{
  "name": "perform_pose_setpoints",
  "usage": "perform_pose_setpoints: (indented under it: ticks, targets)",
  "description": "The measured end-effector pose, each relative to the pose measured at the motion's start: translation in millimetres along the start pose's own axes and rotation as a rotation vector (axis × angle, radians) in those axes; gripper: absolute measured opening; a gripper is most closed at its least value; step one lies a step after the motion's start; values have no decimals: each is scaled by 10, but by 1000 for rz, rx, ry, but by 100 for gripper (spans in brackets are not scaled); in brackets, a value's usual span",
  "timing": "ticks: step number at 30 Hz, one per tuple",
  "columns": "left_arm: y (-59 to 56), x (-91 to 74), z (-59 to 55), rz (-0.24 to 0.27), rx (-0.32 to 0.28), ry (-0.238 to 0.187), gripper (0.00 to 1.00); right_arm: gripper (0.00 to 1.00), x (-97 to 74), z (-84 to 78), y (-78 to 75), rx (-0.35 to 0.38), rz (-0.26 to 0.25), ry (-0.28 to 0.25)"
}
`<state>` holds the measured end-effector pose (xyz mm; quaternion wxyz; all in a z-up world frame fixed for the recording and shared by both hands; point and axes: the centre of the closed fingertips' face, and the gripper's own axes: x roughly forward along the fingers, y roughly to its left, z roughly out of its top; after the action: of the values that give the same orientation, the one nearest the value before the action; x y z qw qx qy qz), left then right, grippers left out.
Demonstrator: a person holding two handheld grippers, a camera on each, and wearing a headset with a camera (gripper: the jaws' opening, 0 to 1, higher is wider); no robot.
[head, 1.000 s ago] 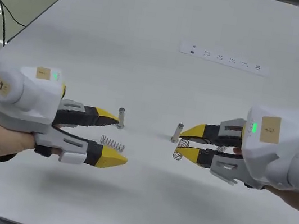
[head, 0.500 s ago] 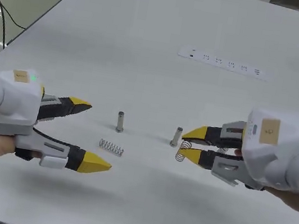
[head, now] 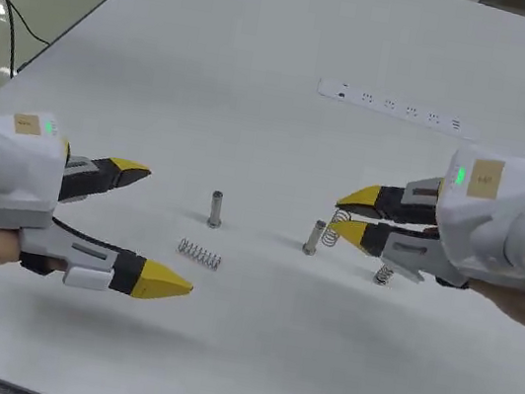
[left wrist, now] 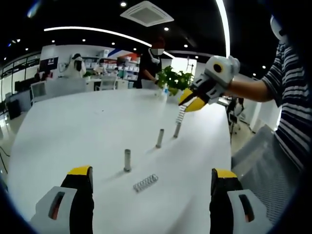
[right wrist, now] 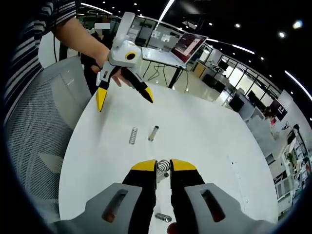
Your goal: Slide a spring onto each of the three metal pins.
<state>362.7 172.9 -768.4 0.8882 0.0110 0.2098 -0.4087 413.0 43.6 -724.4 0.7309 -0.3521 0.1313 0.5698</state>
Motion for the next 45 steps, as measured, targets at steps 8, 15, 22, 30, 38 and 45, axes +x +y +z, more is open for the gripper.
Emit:
perform_pose_setpoints:
  ticks: [8, 15, 22, 30, 38, 45]
  targets:
    - [-4, -23, -8, 3, 0, -3, 98, 7, 109, -48, -196, 88, -26, 1]
    - [-1, -56, -30, 10, -5, -3, 98, 7, 232, -139, -169, 98, -10, 28]
    - [17, -90, -47, 20, -10, -5, 98, 7, 303, -163, -148, 99, 1, 36]
    - [29, -139, -47, 29, -14, -11, 98, 7, 402, -255, -68, 81, 14, 64]
    - [25, -170, -71, 31, -22, -9, 97, 7, 517, -417, 16, 86, 24, 104]
    - [4, -185, -80, 30, -19, -5, 97, 8, 631, -546, 91, 75, 46, 143]
